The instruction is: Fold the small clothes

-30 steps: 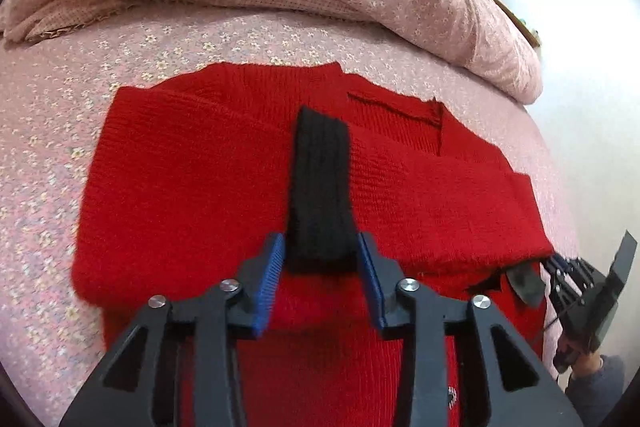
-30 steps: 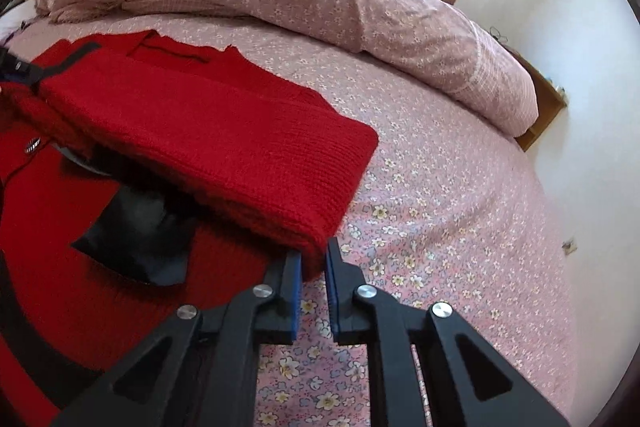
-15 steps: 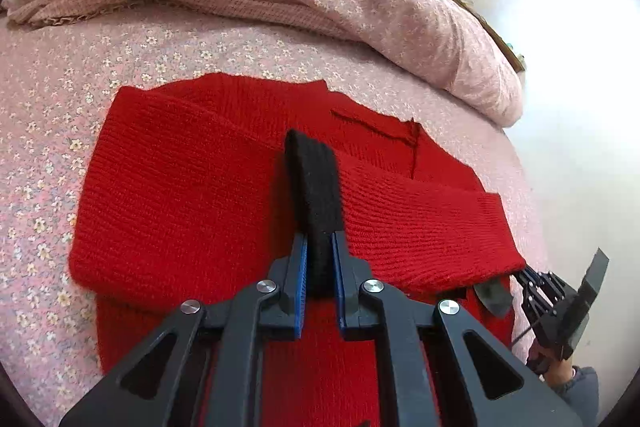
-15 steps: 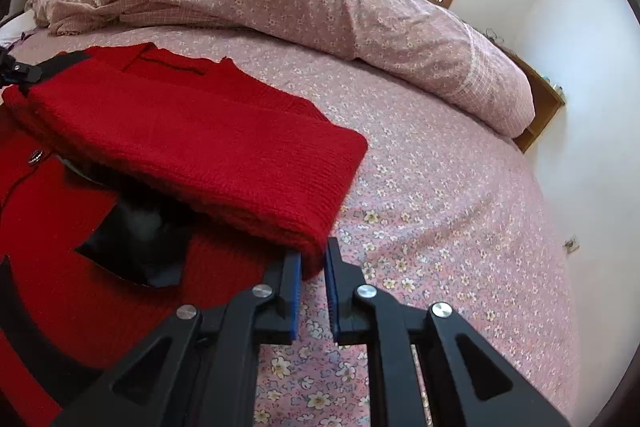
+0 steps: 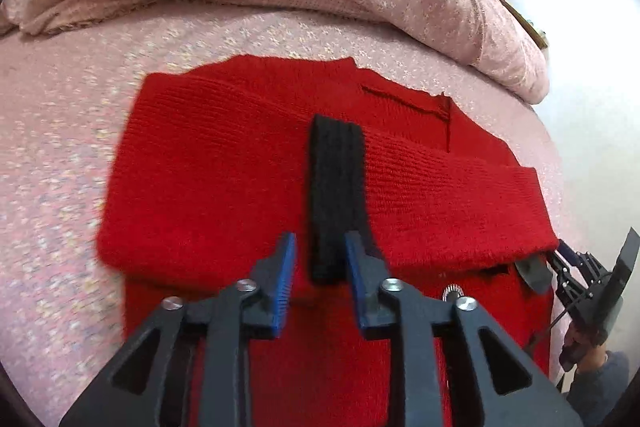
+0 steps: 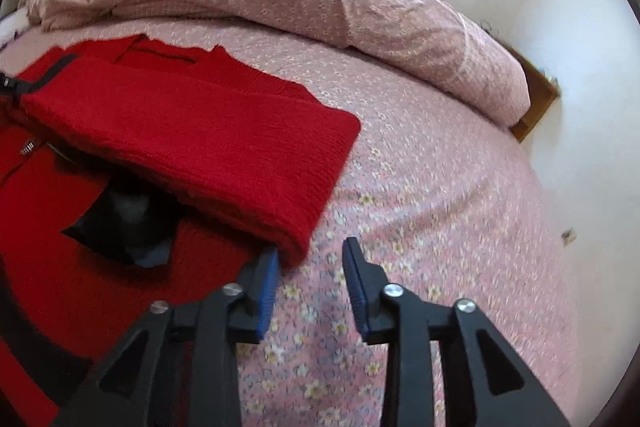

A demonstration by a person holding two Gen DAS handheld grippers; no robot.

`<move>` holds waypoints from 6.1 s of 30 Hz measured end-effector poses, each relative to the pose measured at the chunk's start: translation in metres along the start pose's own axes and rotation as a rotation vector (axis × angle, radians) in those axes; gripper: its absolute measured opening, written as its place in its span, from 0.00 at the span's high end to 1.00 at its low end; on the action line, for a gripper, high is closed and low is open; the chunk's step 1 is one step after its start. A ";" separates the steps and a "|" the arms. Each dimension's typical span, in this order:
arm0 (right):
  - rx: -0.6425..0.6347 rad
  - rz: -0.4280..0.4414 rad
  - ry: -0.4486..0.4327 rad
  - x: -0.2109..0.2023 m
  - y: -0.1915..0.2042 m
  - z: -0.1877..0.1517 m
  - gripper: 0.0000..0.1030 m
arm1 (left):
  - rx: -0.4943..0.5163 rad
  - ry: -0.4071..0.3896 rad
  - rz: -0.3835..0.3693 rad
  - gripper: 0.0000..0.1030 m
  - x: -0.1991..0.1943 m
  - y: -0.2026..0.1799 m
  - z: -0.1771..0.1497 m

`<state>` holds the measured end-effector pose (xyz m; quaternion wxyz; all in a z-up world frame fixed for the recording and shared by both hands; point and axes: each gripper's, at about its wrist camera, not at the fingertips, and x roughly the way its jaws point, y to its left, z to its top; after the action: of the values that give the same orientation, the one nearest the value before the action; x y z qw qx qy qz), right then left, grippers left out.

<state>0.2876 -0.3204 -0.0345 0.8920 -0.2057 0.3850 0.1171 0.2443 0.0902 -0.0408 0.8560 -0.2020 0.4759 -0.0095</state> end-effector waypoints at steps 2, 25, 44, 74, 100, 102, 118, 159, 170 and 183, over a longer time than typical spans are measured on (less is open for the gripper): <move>0.017 0.002 -0.012 -0.010 -0.003 -0.006 0.62 | 0.027 -0.013 0.014 0.76 -0.014 0.000 -0.008; 0.492 0.542 0.046 -0.095 0.006 -0.141 0.23 | 0.036 -0.084 0.121 0.63 -0.123 0.057 -0.170; 0.587 0.673 -0.125 -0.101 0.021 -0.187 0.15 | -0.038 -0.103 -0.112 0.46 -0.128 0.080 -0.243; 0.848 0.747 -0.106 -0.077 0.011 -0.203 0.80 | -0.226 -0.079 -0.310 0.72 -0.106 0.093 -0.223; 0.718 0.716 -0.182 -0.182 0.014 -0.240 0.94 | -0.194 -0.121 -0.335 0.99 -0.173 0.105 -0.277; 0.717 0.702 -0.178 -0.182 0.012 -0.241 0.94 | -0.186 -0.119 -0.328 0.99 -0.174 0.105 -0.279; 0.600 0.538 -0.228 -0.133 -0.007 -0.156 0.93 | -0.143 -0.219 -0.301 0.99 -0.135 0.090 -0.182; 0.620 0.568 -0.312 0.002 -0.064 0.027 0.92 | -0.139 -0.372 -0.261 0.98 -0.056 0.086 0.009; 0.650 0.491 -0.305 0.009 -0.071 0.025 0.33 | -0.121 -0.318 -0.255 0.94 -0.055 0.091 0.009; 0.733 0.520 -0.293 0.014 -0.084 0.014 0.26 | -0.144 -0.311 -0.156 0.72 -0.059 0.103 0.007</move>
<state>0.3374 -0.3879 -0.0126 0.8918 0.2446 0.3099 0.2208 0.1994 0.2000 -0.0259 0.8992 -0.2981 0.3202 -0.0105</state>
